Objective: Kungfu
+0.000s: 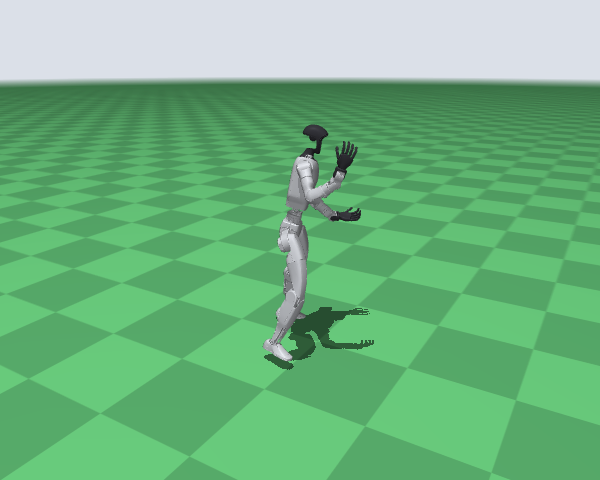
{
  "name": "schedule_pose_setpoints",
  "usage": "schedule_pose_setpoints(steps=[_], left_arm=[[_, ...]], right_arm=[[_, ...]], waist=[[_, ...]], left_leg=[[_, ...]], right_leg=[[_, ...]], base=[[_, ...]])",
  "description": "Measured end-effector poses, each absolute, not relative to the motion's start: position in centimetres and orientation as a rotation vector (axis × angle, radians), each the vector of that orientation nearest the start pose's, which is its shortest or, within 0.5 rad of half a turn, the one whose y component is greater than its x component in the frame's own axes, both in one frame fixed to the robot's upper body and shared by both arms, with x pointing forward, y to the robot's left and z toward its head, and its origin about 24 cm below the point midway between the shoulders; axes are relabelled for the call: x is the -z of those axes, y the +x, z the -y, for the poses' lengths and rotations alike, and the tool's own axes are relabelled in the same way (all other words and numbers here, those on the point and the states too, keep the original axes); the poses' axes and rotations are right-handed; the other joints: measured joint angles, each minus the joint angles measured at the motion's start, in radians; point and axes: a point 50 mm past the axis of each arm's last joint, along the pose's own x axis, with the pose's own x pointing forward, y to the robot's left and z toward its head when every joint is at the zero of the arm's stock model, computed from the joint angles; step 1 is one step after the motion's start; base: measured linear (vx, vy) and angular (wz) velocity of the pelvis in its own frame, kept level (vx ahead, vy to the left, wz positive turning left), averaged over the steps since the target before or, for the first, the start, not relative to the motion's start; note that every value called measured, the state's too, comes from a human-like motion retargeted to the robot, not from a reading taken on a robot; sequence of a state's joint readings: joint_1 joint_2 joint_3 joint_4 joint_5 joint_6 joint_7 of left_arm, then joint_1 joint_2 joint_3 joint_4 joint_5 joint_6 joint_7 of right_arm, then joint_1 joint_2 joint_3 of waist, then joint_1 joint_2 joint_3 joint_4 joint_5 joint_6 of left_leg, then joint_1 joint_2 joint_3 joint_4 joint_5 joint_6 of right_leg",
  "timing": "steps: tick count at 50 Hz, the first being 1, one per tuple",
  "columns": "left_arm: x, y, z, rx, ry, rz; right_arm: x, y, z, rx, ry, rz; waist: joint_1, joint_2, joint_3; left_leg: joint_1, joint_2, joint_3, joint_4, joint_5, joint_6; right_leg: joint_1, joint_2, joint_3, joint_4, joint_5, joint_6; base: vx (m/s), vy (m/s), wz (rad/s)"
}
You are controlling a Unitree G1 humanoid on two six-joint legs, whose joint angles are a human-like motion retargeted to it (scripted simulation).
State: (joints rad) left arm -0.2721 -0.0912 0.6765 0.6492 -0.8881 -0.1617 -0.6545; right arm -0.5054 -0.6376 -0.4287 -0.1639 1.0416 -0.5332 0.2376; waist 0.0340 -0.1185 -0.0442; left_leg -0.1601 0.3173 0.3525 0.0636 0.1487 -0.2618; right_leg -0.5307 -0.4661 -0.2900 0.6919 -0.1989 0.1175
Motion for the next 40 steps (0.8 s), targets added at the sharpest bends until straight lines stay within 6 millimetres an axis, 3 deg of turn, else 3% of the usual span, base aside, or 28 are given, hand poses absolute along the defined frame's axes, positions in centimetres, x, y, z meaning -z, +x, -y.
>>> schedule_pose_setpoints(steps=[3, 5, 7, 10, 13, 15, 20, 22, 25, 28, 32, 35, 37, 40], left_arm=[[7.6, 21.2, -21.6, -0.288, -1.528, 0.362], [9.9, 19.1, -21.2, -0.457, -1.673, 0.357], [11.6, 17.8, -21.1, -0.636, -1.710, 0.267], [12.2, 17.9, -21.2, -0.707, -1.700, 0.146], [11.9, 18.4, -21.0, -0.585, -1.668, 0.101], [11.6, 18.7, -20.9, -0.512, -1.643, 0.076], [11.0, 19.4, -22.0, -0.406, -1.523, 0.010], [11.0, 19.0, -22.7, -0.367, -1.448, -0.052], [11.4, 17.4, -24.2, -0.316, -1.284, -0.183], [12.3, 14.2, -26.1, -0.307, -1.072, -0.368], [13.6, 8.4, -28.3, -0.378, -0.801, -0.649], [14.2, 3.3, -29.6, -0.461, -0.635, -0.868], [14.3, 0.0, -30.3, -0.502, -0.540, -1.032], [13.7, -4.9, -31.2, -0.512, -0.376, -1.313]], right_arm=[[-34.5, 14.6, 30.5, -0.102, 0.089, 1.669], [-35.5, 10.8, 30.0, -0.088, -0.074, 1.777], [-35.4, 7.7, 29.2, -0.042, -0.254, 1.850], [-34.1, 5.2, 28.0, 0.141, -0.476, 1.904], [-32.9, 4.6, 26.9, 0.342, -0.602, 1.958], [-32.6, 4.9, 26.5, 0.379, -0.631, 1.959], [-32.7, 5.9, 26.7, 0.287, -0.485, 1.902], [-32.7, 6.5, 27.3, 0.270, -0.448, 1.863], [-32.6, 8.0, 28.8, 0.309, -0.477, 1.768], [-32.8, 10.1, 30.3, 0.371, -0.591, 1.668], [-34.3, 13.4, 30.6, 0.403, -0.963, 1.589], [-35.5, 16.8, 29.1, 0.346, -1.503, 1.553], [-37.0, 18.4, 28.5, 0.323, -1.921, 1.481], [-40.1, 18.8, 28.7, 0.419, -2.353, 1.402]], waist=[[-0.092, 0.012, -0.043], [-0.148, 0.018, -0.067], [-0.188, 0.031, -0.061], [-0.211, 0.023, -0.045], [-0.239, 0.035, -0.057], [-0.257, 0.047, -0.065], [-0.255, 0.052, -0.061], [-0.248, 0.046, -0.059], [-0.225, 0.028, -0.045], [-0.176, 0.015, -0.022], [-0.128, 0.011, 0.009], [-0.184, 0.005, 0.027], [-0.230, 0.003, 0.042], [-0.243, -0.001, 0.041]], left_leg=[[0.008, 0.034, -0.035, -0.022, -0.062, 0.000], [-0.004, 0.063, 0.026, -0.025, -0.115, 0.000], [-0.018, 0.074, 0.044, -0.021, -0.131, 0.000], [-0.024, 0.036, 0.007, -0.012, -0.134, 0.000], [-0.015, 0.012, 0.023, -0.023, -0.143, 0.000], [-0.014, -0.008, 0.037, -0.028, -0.149, 0.000], [0.003, -0.032, 0.017, -0.009, -0.179, 0.000], [0.016, -0.046, -0.010, 0.004, -0.242, 0.000], [0.046, -0.089, -0.116, 0.047, -0.378, 0.000], [0.106, -0.127, -0.243, 0.081, -0.479, 0.000], [0.191, -0.160, -0.260, 0.088, -0.531, 0.000], [0.225, -0.167, -0.164, 0.064, -0.512, 0.000], [0.244, -0.160, -0.095, 0.047, -0.516, 0.000], [0.264, -0.167, -0.034, 0.028, -0.515, 0.000]], right_leg=[[-0.068, 0.032, -0.012, 0.114, -0.085, -0.030], [-0.102, 0.032, -0.020, 0.159, -0.128, -0.048], [-0.126, 0.043, -0.016, 0.194, -0.155, -0.059], [-0.176, 0.041, 0.045, 0.217, -0.157, -0.061], [-0.211, 0.035, 0.083, 0.216, -0.130, -0.055], [-0.228, 0.020, 0.102, 0.205, -0.105, -0.050], [-0.232, 0.027, 0.140, 0.139, -0.028, -0.047], [-0.218, 0.038, 0.149, 0.100, -0.001, -0.051], [-0.189, 0.071, 0.183, 0.026, 0.048, -0.056], [-0.150, 0.136, 0.212, -0.069, 0.110, -0.070], [-0.109, 0.211, 0.246, -0.224, 0.221, -0.063], [-0.091, 0.223, 0.280, -0.321, 0.294, -0.037], [-0.077, 0.202, 0.229, -0.375, 0.335, -0.050], [-0.066, 0.153, 0.063, -0.434, 0.330, -0.117]], base=[[-0.21, -0.65, -0.27], [-0.24, -0.45, 0.04], [-0.33, -0.21, 0.03], [-0.35, 0.10, -0.32], [-0.14, 0.18, -0.30], [-0.08, 0.28, -0.21], [-0.01, 0.24, -0.46], [0.07, 0.19, -0.62], [0.09, 0.23, -1.09], [0.06, 0.11, -1.82], [-0.06, 0.25, -2.02], [-0.20, 0.23, -1.10], [-0.30, 0.13, -0.84], [-0.29, 0.10, -1.32]])
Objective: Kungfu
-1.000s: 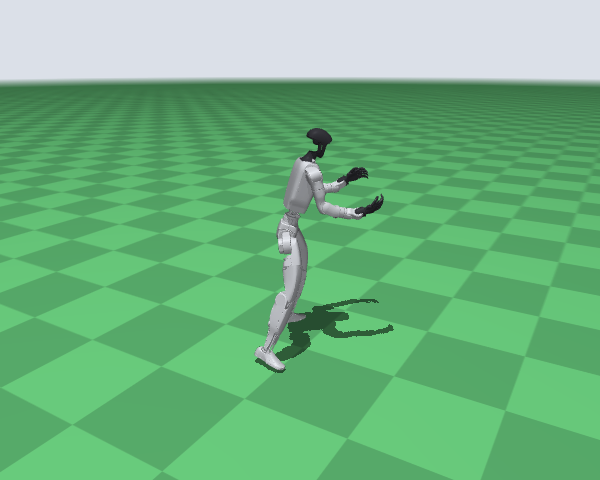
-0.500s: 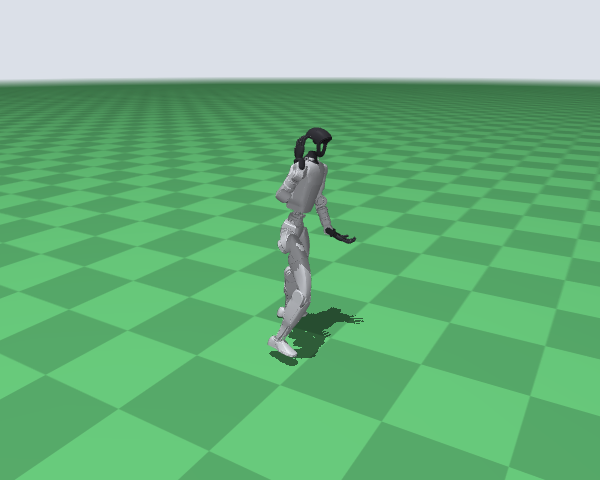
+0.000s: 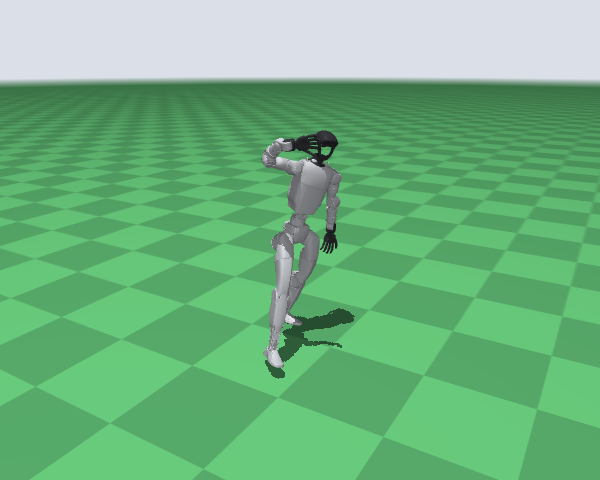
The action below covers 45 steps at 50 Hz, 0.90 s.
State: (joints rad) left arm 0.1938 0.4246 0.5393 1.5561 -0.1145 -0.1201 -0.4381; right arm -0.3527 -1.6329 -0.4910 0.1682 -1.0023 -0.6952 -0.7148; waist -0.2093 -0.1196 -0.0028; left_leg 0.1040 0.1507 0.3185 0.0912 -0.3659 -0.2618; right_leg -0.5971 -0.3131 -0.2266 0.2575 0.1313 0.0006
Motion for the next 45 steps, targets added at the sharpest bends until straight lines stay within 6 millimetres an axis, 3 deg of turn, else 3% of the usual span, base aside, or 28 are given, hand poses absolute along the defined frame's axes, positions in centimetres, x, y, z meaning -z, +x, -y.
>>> schedule_pose_setpoints(steps=[3, 5, 9, 12, 17, 20, 22, 23, 25, 26, 28, 30, 32, 35, 40, 45], left_arm=[[12.8, -8.9, -31.7, -0.499, -0.169, -1.564], [12.3, -10.6, -32.0, -0.476, -0.047, -1.672], [11.8, -11.1, -32.6, -0.397, 0.104, -1.788], [11.8, -9.4, -33.5, -0.340, 0.210, -1.799], [12.3, -2.7, -34.9, -0.279, 0.407, -1.692], [12.7, 3.0, -34.2, -0.195, 0.491, -1.592], [12.5, 7.6, -33.5, -0.136, 0.540, -1.493], [12.2, 10.5, -32.8, -0.096, 0.556, -1.420], [11.0, 17.1, -30.3, -0.001, 0.565, -1.257], [10.4, 20.3, -28.3, 0.056, 0.555, -1.162], [8.0, 26.3, -24.5, 0.149, 0.539, -0.953], [4.1, 31.4, -21.6, 0.200, 0.540, -0.730], [-0.6, 35.5, -19.7, 0.202, 0.553, -0.521], [-8.3, 39.8, -17.4, 0.201, 0.557, -0.265], [-20.8, 42.7, -13.1, 0.286, 0.490, 0.037], [-30.9, 41.9, -9.9, 0.273, 0.590, 0.338]], right_arm=[[-41.1, 18.0, 28.2, 0.323, -2.347, 1.532], [-41.2, 17.5, 27.8, 0.217, -2.317, 1.574], [-42.4, 16.8, 27.1, 0.312, -2.354, 1.628], [-42.6, 16.5, 26.7, 0.351, -2.347, 1.706], [-42.6, 16.5, 25.8, 0.378, -2.291, 1.797], [-42.3, 16.8, 25.0, 0.346, -2.279, 1.845], [-41.7, 17.7, 24.6, 0.308, -2.241, 1.871], [-41.5, 18.1, 24.4, 0.286, -2.231, 1.881], [-41.3, 18.8, 23.9, 0.242, -2.246, 1.886], [-41.2, 19.3, 23.7, 0.219, -2.254, 1.884], [-40.7, 20.6, 23.1, 0.169, -2.239, 1.893], [-40.3, 22.0, 22.0, 0.109, -2.193, 1.914], [-40.0, 23.1, 20.4, 0.049, -2.133, 1.956], [-39.9, 23.9, 17.9, -0.035, -2.083, 2.025], [-40.1, 24.3, 15.2, -0.087, -2.067, 2.098], [-41.0, 24.5, 14.0, 0.044, -2.029, 2.151]], waist=[[0.012, -0.013, -0.038], [-0.008, -0.009, -0.058], [-0.075, 0.000, -0.069], [-0.114, -0.006, -0.080], [-0.163, -0.002, -0.120], [-0.192, 0.036, -0.131], [-0.174, 0.025, -0.139], [-0.160, -0.001, -0.140], [-0.108, -0.062, -0.128], [-0.069, -0.073, -0.129], [0.012, -0.106, -0.129], [0.068, -0.131, -0.133], [0.112, -0.137, -0.135], [0.116, -0.116, -0.129], [0.142, -0.076, -0.137], [0.205, -0.046, -0.139]], left_leg=[[-0.001, -0.019, 0.054, -0.016, 0.011, 0.000], [-0.008, -0.020, 0.080, -0.020, 0.021, 0.000], [-0.007, -0.028, 0.102, -0.019, 0.059, 0.000], [-0.005, -0.044, 0.107, -0.021, 0.120, 0.000], [0.004, -0.022, 0.130, -0.027, 0.294, 0.000], [0.054, 0.075, 0.127, -0.013, 0.479, 0.000], [0.086, 0.134, 0.119, 0.044, 0.620, 0.035], [0.088, 0.138, 0.097, 0.093, 0.687, 0.087], [0.062, 0.121, 0.019, 0.244, 0.803, 0.247], [0.030, 0.055, -0.133, 0.300, 0.805, 0.197], [-0.022, -0.115, -0.407, 0.432, 0.742, 0.078], [-0.067, -0.212, -0.470, 0.525, 0.626, 0.005], [-0.116, -0.151, -0.308, 0.554, 0.482, 0.009], [-0.197, -0.005, -0.140, 0.572, 0.299, 0.120], [-0.338, 0.010, -0.197, 0.437, 0.197, 0.135], [-0.424, 0.008, -0.245, 0.231, 0.236, 0.161]], right_leg=[[-0.016, -0.037, -0.132, -0.022, -0.020, -0.063], [-0.013, -0.068, -0.238, -0.026, -0.022, -0.077], [-0.015, -0.104, -0.318, -0.015, 0.045, -0.041], [-0.063, -0.128, -0.326, 0.030, 0.132, -0.034], [-0.177, -0.119, -0.288, 0.186, -0.018, -0.076], [-0.169, 0.013, -0.221, 0.269, -0.194, -0.135], [-0.124, 0.075, -0.204, 0.275, -0.245, -0.165], [-0.095, 0.081, -0.186, 0.271, -0.265, -0.171], [-0.017, 0.093, -0.146, 0.256, -0.303, -0.169], [0.017, 0.116, -0.132, 0.234, -0.307, -0.165], [0.086, 0.151, -0.094, 0.196, -0.313, -0.154], [0.157, 0.175, -0.067, 0.163, -0.318, -0.143], [0.221, 0.200, -0.033, 0.137, -0.322, -0.134], [0.336, 0.242, -0.035, 0.083, -0.323, -0.130], [0.471, 0.345, 0.052, 0.013, -0.322, -0.116], [0.568, 0.436, 0.222, 0.017, -0.337, -0.077]], base=[[-0.16, -0.02, -1.47], [-0.17, -0.07, -0.85], [-0.19, -0.12, -0.37], [-0.23, -0.25, -0.30], [-0.23, -0.54, -0.46], [0.05, -0.90, -0.36], [0.17, -0.89, -0.82], [0.11, -0.68, -0.89], [0.09, -0.61, -1.18], [0.16, -0.52, -1.69], [0.24, -0.42, -2.04], [0.32, -0.44, -1.89], [0.35, -0.33, -1.69], [0.37, -0.39, -0.91], [0.39, -0.37, -1.09], [0.39, -0.38, -2.07]])
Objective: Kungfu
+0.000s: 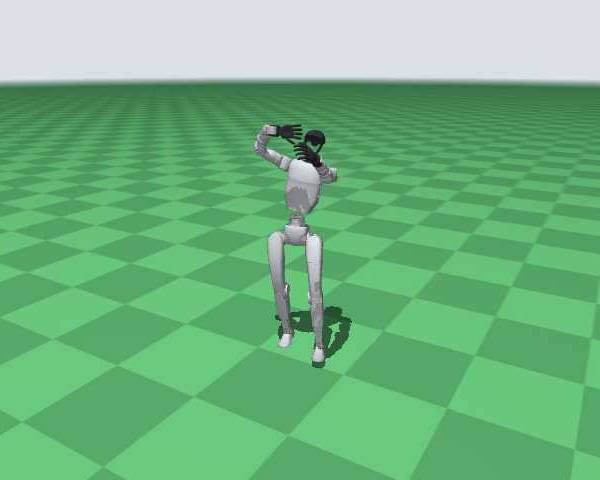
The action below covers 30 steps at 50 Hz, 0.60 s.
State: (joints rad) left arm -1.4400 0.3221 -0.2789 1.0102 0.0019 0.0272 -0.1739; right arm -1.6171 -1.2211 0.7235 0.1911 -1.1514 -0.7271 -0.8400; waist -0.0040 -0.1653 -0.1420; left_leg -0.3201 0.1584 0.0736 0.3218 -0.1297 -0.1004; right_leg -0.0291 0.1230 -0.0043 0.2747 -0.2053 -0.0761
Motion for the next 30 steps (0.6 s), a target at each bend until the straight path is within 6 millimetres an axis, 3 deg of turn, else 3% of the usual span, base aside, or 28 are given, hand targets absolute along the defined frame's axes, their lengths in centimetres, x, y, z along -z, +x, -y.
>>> schedule_pose_setpoints(steps=[3, 7, 9, 13, 15, 18, 20, 22, 25, 28, 30], left_arm=[[-34.5, 40.8, -8.7, 0.223, 0.729, 0.475], [-36.6, 39.6, -7.1, 0.189, 0.915, 0.598], [-36.7, 39.3, -6.6, 0.196, 0.994, 0.617], [-35.9, 39.0, -6.7, 0.222, 1.161, 0.609], [-35.2, 39.3, -7.5, 0.237, 1.225, 0.543], [-33.5, 40.1, -9.9, 0.236, 1.311, 0.414], [-31.6, 40.7, -12.3, 0.238, 1.387, 0.280], [-28.3, 41.1, -14.7, 0.291, 1.474, 0.099], [-22.3, 40.8, -17.2, 0.454, 1.572, -0.179], [-15.0, 39.2, -20.7, 0.619, 1.575, -0.532], [-10.4, 37.3, -22.7, 0.734, 1.550, -0.751]], right_arm=[[-41.5, 24.4, 13.8, -0.166, 2.217, -2.461], [-41.7, 24.4, 13.9, -0.261, 2.187, -2.479], [-41.5, 24.5, 14.0, -0.271, 2.201, -2.487], [-40.8, 24.9, 14.1, -0.259, 2.212, -2.549], [-40.2, 25.2, 13.9, -0.231, 2.212, -2.609], [-39.4, 26.0, 13.3, -0.208, 2.245, -2.632], [-38.3, 26.8, 12.3, -0.181, 2.255, -2.686], [-36.1, 28.3, 10.9, -0.104, 2.278, -2.770], [-32.2, 30.4, 9.5, 0.040, 2.354, -2.893], [-27.0, 32.1, 7.6, 0.295, 2.458, -3.012], [-23.6, 32.6, 6.2, 0.497, 2.509, -3.075]], waist=[[0.018, 0.031, 0.000], [0.025, 0.071, -0.014], [0.017, 0.097, -0.018], [-0.004, 0.156, -0.016], [-0.023, 0.194, -0.001], [-0.079, 0.259, 0.032], [-0.141, 0.295, 0.043], [-0.159, 0.310, 0.034], [-0.139, 0.325, 0.056], [-0.082, 0.313, 0.070], [-0.062, 0.328, 0.080]], left_leg=[[-0.028, 0.000, -0.028, -0.120, 0.042, -0.007], [-0.061, 0.015, 0.005, -0.227, 0.030, -0.068], [-0.069, 0.024, -0.008, -0.247, 0.016, -0.117], [-0.048, 0.038, -0.067, -0.215, -0.019, -0.142], [-0.008, 0.041, -0.098, -0.180, -0.004, -0.157], [0.057, 0.053, -0.027, -0.137, 0.094, -0.122], [0.042, 0.087, 0.083, -0.053, 0.097, -0.097], [0.073, 0.097, 0.204, -0.034, 0.052, -0.084], [0.168, 0.089, 0.361, -0.068, 0.012, -0.068], [0.284, 0.056, 0.572, -0.148, 0.022, -0.090], [0.352, 0.033, 0.715, -0.202, 0.020, -0.105]], right_leg=[[0.057, 0.051, 0.104, 0.019, -0.018, 0.007], [0.122, 0.094, 0.229, 0.043, -0.032, -0.006], [0.149, 0.109, 0.293, 0.057, -0.032, -0.011], [0.184, 0.130, 0.478, 0.093, -0.035, -0.006], [0.194, 0.133, 0.573, 0.122, -0.038, 0.005], [0.156, 0.106, 0.634, 0.194, -0.029, 0.057], [0.094, 0.044, 0.578, 0.214, -0.007, 0.119], [-0.008, -0.067, 0.442, 0.228, 0.015, 0.182], [-0.131, -0.239, 0.137, 0.236, 0.042, 0.219], [-0.225, -0.348, -0.077, 0.220, 0.043, 0.205], [-0.262, -0.407, -0.279, 0.200, 0.026, 0.101]], base=[[0.39, -0.35, -2.43], [0.42, -0.35, -2.63], [0.39, -0.28, -2.79], [0.33, -0.15, -3.16], [0.34, 0.05, -3.47], [0.21, 0.27, -3.31], [0.12, 0.35, -3.14], [0.03, 0.44, -3.43], [-0.18, 0.42, -3.80], [-0.23, 0.33, -4.25], [-0.30, 0.31, -3.72]])
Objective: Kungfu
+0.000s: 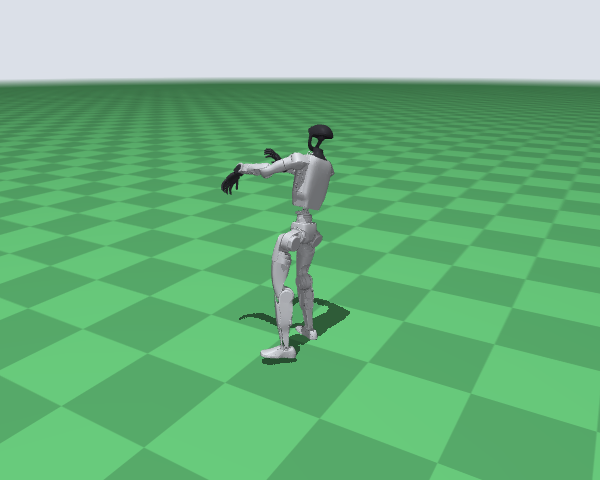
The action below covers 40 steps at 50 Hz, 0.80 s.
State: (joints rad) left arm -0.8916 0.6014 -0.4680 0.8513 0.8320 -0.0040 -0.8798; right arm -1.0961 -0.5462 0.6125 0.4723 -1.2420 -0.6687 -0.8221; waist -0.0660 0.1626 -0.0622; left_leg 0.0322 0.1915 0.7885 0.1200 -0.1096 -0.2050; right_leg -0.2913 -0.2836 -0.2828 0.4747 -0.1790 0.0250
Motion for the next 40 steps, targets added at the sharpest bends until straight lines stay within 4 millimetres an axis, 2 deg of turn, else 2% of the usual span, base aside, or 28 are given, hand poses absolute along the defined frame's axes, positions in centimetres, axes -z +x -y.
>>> schedule_pose_setpoints(steps=[2, 5, 8, 10, 13, 16, 18, 22, 26, 30, 33, 36, 40], left_arm=[[-5.7, 34.5, -24.6, 0.864, 1.525, -0.961], [0.6, 29.4, -26.3, 1.093, 1.455, -1.249], [4.9, 24.4, -26.9, 1.306, 1.379, -1.476], [7.0, 21.4, -26.8, 1.445, 1.323, -1.608], [9.4, 16.8, -26.2, 1.626, 1.188, -1.737], [11.2, 12.9, -25.2, 1.746, 1.022, -1.826], [11.7, 11.5, -24.7, 1.797, 0.946, -1.874], [11.6, 11.7, -24.3, 1.814, 0.934, -1.905], [11.0, 13.6, -24.0, 1.780, 1.006, -1.833], [10.7, 15.1, -23.8, 1.732, 1.056, -1.765], [10.7, 15.6, -23.3, 1.700, 1.038, -1.724], [11.1, 15.9, -22.7, 1.630, 1.007, -1.656], [11.7, 16.8, -21.9, 1.470, 1.029, -1.498]], right_arm=[[-20.3, 32.5, 4.8, -0.388, -1.367, 1.680], [-14.5, 31.4, 3.2, -0.552, -1.244, 1.529], [-9.8, 29.5, 1.7, -0.679, -1.089, 1.374], [-7.5, 27.9, 1.1, -0.764, -0.984, 1.306], [-5.0, 25.5, 0.0, -0.860, -0.871, 1.228], [-3.4, 23.6, -0.6, -0.940, -0.808, 1.185], [-2.7, 22.6, -0.9, -0.993, -0.778, 1.164], [-2.3, 22.2, -0.7, -1.022, -0.751, 1.125], [-2.7, 22.8, 0.1, -0.941, -0.714, 1.093], [-3.3, 24.0, 1.0, -0.873, -0.743, 1.087], [-3.6, 24.6, 1.6, -0.862, -0.768, 1.076], [-3.3, 24.7, 2.1, -0.908, -0.778, 1.029], [-2.7, 24.9, 2.6, -1.000, -0.789, 0.896]], waist=[[-0.014, 0.014, 0.013], [-0.073, 0.056, 0.061], [-0.080, 0.090, 0.152], [-0.033, 0.085, 0.211], [0.069, 0.076, 0.288], [0.083, 0.083, 0.332], [0.030, 0.091, 0.359], [-0.097, 0.092, 0.389], [-0.112, 0.099, 0.401], [-0.118, 0.106, 0.384], [-0.116, 0.109, 0.365], [-0.114, 0.108, 0.342], [-0.127, 0.094, 0.307]], left_leg=[[0.024, -0.029, 0.030, -0.007, -0.001, -0.014], [0.030, -0.030, -0.053, 0.030, 0.024, -0.028], [0.030, -0.053, -0.216, 0.105, 0.030, -0.047], [0.032, -0.112, -0.373, 0.148, 0.013, -0.032], [0.037, -0.225, -0.650, 0.191, -0.057, 0.003], [0.050, -0.312, -0.886, 0.194, -0.164, 0.049], [0.048, -0.318, -0.928, 0.169, -0.235, 0.058], [0.021, -0.272, -0.792, 0.114, -0.340, 0.135], [0.016, -0.270, -0.826, 0.103, -0.356, 0.140], [0.033, -0.233, -0.805, 0.072, -0.302, 0.137], [0.053, -0.217, -0.817, 0.051, -0.247, 0.157], [0.075, -0.193, -0.830, 0.031, -0.182, 0.172], [0.086, -0.172, -0.896, 0.014, -0.073, 0.195]], right_leg=[[-0.034, -0.021, -0.036, -0.033, 0.051, -0.047], [-0.119, 0.107, 0.320, -0.065, 0.092, 0.021], [-0.182, 0.126, 0.332, -0.083, 0.147, -0.005], [-0.247, 0.208, 0.460, -0.076, 0.185, -0.010], [-0.337, 0.389, 0.682, -0.091, 0.264, 0.008], [-0.419, 0.483, 0.720, -0.113, 0.323, 0.037], [-0.478, 0.503, 0.691, -0.120, 0.350, 0.050], [-0.553, 0.465, 0.631, -0.105, 0.358, 0.053], [-0.555, 0.480, 0.649, -0.100, 0.353, 0.040], [-0.530, 0.450, 0.634, -0.094, 0.323, 0.016], [-0.494, 0.433, 0.632, -0.086, 0.281, -0.007], [-0.446, 0.413, 0.619, -0.076, 0.236, -0.032], [-0.376, 0.334, 0.507, -0.057, 0.162, -0.071]], base=[[-0.27, 0.23, -3.04], [-0.38, 0.14, -2.38], [-0.48, 0.15, -3.02], [-0.47, 0.05, -4.17], [-0.39, -0.02, -4.46], [-0.30, -0.13, -3.00], [-0.35, -0.09, -1.02], [-0.27, -0.10, 0.40], [-0.08, -0.10, 0.23], [0.03, -0.15, 0.90], [0.12, -0.18, 1.07], [0.26, -0.20, 1.18], [0.29, -0.24, 1.66]])
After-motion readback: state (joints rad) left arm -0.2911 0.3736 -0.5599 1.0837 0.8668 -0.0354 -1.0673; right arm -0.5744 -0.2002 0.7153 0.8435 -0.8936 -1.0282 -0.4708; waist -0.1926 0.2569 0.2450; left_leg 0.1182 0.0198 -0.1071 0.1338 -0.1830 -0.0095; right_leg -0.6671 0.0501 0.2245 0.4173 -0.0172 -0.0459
